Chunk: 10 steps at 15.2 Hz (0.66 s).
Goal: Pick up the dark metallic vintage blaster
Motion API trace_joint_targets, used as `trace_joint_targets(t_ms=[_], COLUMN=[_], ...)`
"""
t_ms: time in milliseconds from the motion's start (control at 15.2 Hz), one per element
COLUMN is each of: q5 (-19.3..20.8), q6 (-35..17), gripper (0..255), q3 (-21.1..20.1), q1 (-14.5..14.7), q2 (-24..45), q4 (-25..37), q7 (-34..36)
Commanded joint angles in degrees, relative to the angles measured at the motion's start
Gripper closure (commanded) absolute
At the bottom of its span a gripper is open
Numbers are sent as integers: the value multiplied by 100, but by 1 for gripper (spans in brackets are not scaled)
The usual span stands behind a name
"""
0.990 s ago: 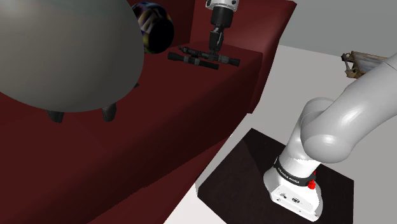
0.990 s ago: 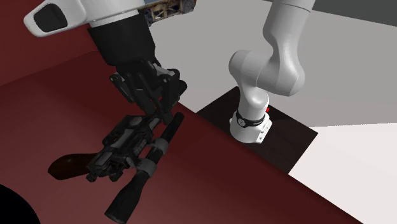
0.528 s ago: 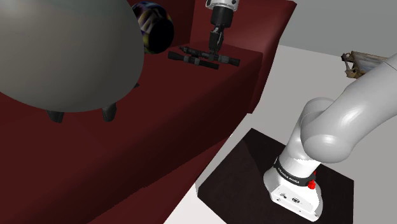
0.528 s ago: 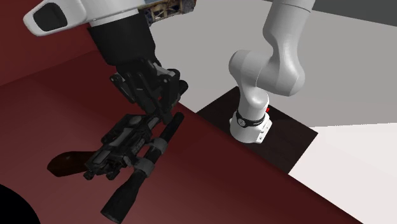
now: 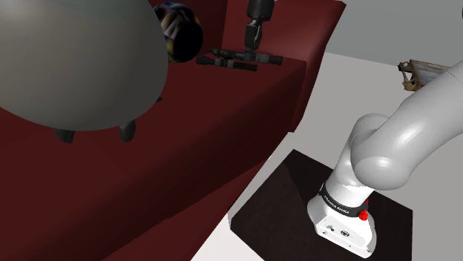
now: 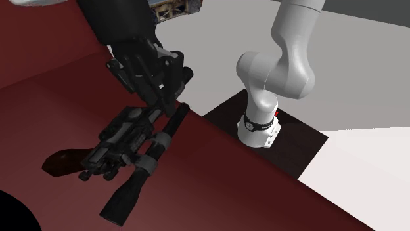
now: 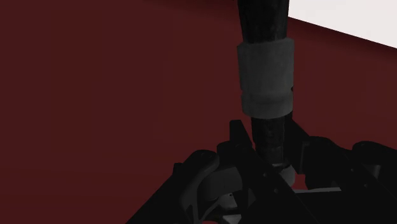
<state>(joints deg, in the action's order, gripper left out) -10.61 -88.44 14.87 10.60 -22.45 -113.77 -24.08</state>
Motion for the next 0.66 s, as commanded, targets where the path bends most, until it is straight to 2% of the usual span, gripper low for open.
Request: trace_joint_targets(t_ms=[0, 462, 594], q5=[-5, -47, -48], q6=[150, 676, 688], gripper=[255, 255, 255], q3=[8, 30, 30], q1=[4, 34, 34], q2=[26, 189, 193], q4=[178, 874, 890], q7=[22, 119, 121])
